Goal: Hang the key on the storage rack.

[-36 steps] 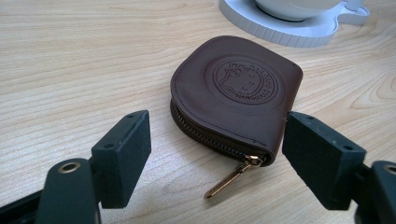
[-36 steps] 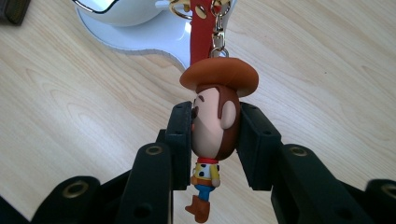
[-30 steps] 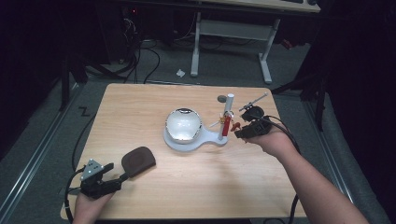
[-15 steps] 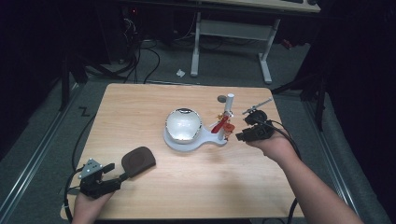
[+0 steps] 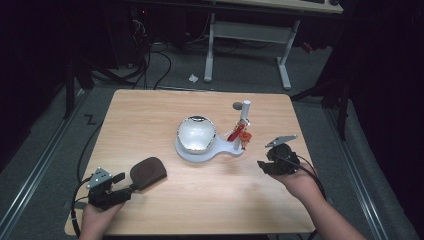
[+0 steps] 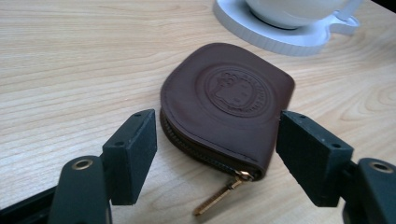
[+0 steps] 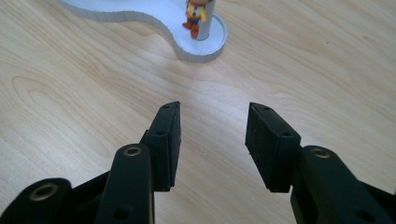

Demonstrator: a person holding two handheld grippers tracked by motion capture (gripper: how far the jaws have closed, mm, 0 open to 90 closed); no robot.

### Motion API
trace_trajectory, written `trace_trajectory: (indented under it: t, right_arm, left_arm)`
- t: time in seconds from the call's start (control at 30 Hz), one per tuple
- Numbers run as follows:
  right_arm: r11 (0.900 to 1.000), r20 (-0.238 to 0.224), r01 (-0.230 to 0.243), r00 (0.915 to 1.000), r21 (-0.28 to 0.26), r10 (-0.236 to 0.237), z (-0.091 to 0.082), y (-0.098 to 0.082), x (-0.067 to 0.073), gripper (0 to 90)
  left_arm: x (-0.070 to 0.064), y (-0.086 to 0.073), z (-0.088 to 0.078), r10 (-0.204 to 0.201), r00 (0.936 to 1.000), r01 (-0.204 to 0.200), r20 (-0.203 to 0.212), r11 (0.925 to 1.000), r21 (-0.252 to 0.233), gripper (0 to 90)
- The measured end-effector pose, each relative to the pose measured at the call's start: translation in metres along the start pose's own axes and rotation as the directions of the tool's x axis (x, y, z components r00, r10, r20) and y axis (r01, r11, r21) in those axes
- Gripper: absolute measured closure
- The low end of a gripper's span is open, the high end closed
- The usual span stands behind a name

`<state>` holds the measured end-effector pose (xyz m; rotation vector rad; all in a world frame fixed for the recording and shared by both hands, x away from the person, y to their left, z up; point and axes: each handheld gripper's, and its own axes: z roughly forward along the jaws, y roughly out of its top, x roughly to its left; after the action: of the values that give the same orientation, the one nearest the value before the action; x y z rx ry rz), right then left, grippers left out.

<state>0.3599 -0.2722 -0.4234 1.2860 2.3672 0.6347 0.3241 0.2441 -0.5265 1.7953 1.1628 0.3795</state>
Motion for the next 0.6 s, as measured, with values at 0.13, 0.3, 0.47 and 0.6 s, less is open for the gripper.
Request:
trace_trajectory:
  t: [0.13,0.3,0.47,0.6]
  right_arm:
    - [0.999,-0.005,-0.016,0.9999,-0.037,0.016,0.010,-0.022,0.008,55.7]
    - [0.992,-0.031,-0.082,0.9964,-0.095,0.079,0.026,-0.049,0.015,55.3]
    - [0.981,-0.025,-0.117,0.9931,-0.154,0.115,0.039,-0.070,0.022,54.5]
    - [0.969,-0.004,-0.129,0.9913,-0.208,0.131,0.041,-0.083,0.025,53.6]
  left_arm:
    - [0.005,0.001,0.000,-0.031,0.9995,0.031,-0.011,0.9995,-0.011,32.6]
    - [0.010,0.003,0.002,-0.054,0.9983,0.054,-0.020,0.9984,-0.016,34.1]
    - [0.011,0.003,0.005,-0.094,0.9954,0.094,-0.016,0.9955,-0.010,32.8]
    - [0.011,0.007,0.004,-0.100,0.9944,0.099,-0.034,0.9950,-0.013,31.4]
